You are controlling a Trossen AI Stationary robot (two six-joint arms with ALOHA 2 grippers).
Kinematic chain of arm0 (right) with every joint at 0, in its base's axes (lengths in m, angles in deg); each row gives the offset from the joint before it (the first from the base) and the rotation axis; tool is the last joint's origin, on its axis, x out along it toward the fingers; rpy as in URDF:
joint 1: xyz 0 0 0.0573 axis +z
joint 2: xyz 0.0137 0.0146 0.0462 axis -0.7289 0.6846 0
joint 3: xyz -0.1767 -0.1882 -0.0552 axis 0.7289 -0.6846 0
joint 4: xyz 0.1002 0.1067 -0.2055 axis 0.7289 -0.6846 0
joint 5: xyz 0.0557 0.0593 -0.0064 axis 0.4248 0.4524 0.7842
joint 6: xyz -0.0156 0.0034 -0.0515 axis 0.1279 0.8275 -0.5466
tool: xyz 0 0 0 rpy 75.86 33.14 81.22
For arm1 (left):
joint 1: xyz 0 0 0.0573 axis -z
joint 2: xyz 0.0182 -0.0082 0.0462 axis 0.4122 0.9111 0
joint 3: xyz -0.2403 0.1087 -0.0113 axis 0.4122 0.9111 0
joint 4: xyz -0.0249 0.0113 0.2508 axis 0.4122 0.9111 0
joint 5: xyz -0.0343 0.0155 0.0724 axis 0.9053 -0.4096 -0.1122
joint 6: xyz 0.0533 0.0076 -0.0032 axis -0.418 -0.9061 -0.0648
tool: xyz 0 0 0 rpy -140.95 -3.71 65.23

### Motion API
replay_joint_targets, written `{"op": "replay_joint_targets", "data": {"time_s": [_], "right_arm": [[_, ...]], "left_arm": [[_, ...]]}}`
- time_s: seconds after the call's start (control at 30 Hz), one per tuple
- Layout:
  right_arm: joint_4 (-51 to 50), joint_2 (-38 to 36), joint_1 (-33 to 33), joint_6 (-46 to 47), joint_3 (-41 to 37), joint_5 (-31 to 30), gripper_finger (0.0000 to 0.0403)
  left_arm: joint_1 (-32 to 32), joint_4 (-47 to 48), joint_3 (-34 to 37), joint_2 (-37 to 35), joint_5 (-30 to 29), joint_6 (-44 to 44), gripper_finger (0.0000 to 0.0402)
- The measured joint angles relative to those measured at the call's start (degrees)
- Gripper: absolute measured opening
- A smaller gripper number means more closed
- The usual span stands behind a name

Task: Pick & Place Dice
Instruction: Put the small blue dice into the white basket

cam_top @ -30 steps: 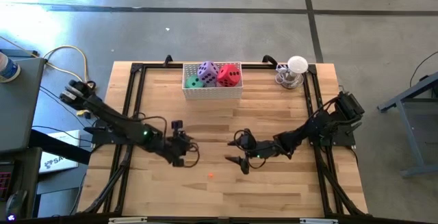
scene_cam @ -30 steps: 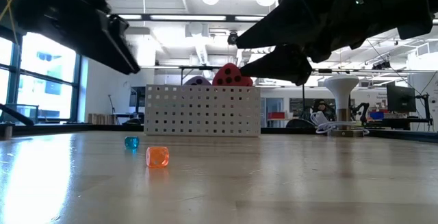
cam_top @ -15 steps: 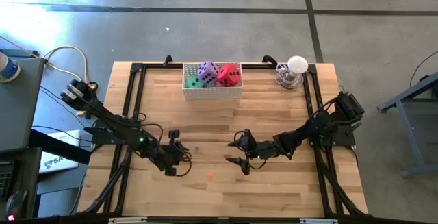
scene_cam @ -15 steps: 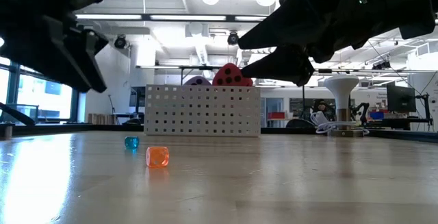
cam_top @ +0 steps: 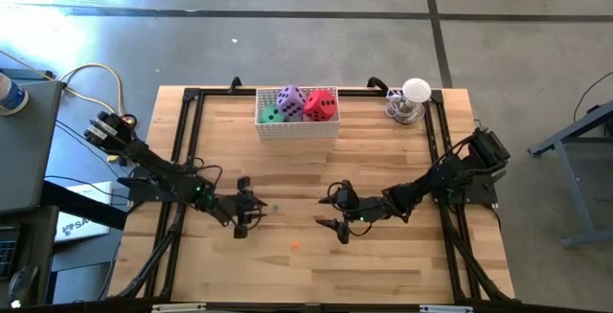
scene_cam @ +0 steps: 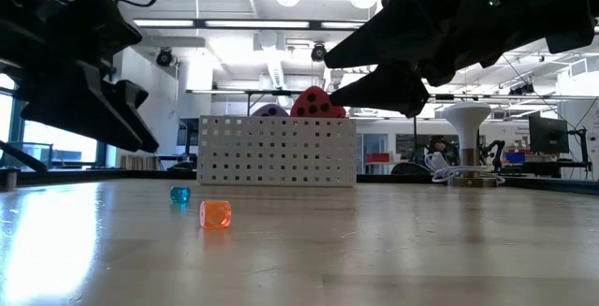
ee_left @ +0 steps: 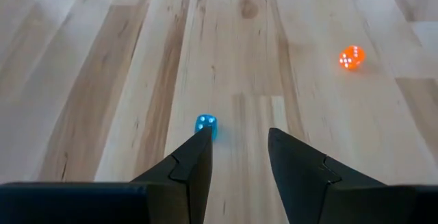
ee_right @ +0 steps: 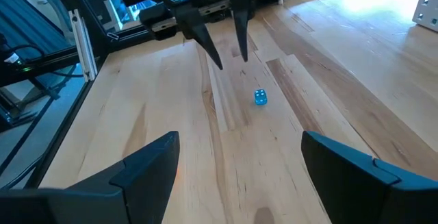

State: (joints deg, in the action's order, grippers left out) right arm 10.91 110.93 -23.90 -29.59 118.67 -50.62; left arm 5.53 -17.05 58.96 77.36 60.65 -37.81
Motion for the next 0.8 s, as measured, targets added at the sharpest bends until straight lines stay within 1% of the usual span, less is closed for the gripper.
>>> {"op": "replay_joint_targets", "data": {"time_s": [0.17,0.3,0.57,0.73,0.8], "right_arm": [[0.0,0.0,0.0,0.0,0.0,0.0,0.03],[0.0,0.0,0.0,0.0,0.0,0.0,0.03],[0.0,0.0,0.0,0.0,0.0,0.0,0.03],[0.0,0.0,0.0,0.0,0.0,0.0,0.03],[0.0,0.0,0.0,0.0,0.0,-0.1,0.03]], "left_arm": [[-0.6,0.0,0.2,0.0,0.3,2.4,0.0137],[-0.6,-0.4,0.2,0.8,0.3,2.4,0.0137],[-0.6,-3.8,0.2,8.6,0.2,1.9,0.0137],[-0.7,-5.5,0.2,12.2,-2.3,1.1,0.0137],[-1.3,-6.4,0.2,13.1,-2.3,1.1,0.0137]]}}
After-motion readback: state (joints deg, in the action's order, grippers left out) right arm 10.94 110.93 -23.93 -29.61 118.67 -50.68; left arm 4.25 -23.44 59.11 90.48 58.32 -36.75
